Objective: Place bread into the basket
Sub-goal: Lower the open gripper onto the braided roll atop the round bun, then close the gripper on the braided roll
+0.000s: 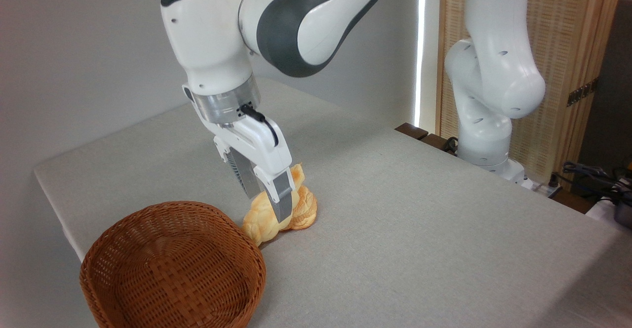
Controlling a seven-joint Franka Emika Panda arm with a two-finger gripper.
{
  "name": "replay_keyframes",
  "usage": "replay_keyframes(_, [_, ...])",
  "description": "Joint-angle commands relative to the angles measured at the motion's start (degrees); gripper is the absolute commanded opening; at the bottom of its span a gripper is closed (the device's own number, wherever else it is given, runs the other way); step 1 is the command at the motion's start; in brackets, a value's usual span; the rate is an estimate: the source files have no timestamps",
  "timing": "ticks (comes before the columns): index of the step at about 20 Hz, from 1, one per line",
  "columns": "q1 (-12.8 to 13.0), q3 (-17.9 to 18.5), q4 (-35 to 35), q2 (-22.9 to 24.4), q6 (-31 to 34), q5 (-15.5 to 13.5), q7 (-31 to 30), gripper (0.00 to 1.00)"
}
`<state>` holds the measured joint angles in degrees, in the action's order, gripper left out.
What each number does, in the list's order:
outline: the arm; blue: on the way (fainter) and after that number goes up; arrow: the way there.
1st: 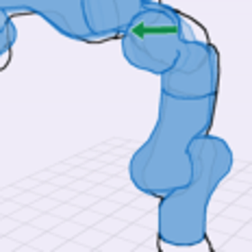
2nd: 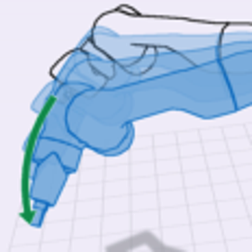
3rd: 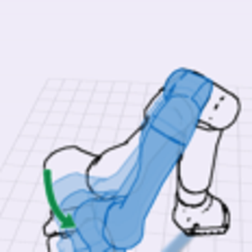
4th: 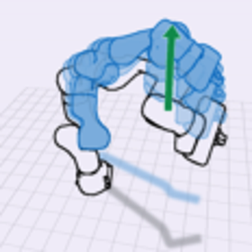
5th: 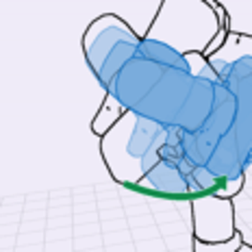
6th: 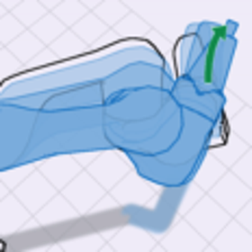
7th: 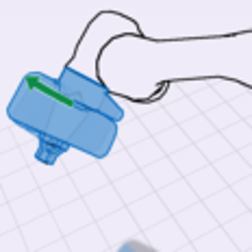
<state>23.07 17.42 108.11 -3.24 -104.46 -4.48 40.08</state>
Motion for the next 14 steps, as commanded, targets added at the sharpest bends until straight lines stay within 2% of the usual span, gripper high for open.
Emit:
replay_keyframes(1, [1.2, 0.0, 0.5, -1.1, -1.0, 0.5, 0.3, 1.0])
replay_keyframes(10, [1.3, -0.2, 0.4, -1.9, -1.0, 0.5, 0.3, 1.0])
replay_keyframes(14, [1.3, -1.3, 0.4, -2.4, -1.0, 0.5, 0.4, 1.0])
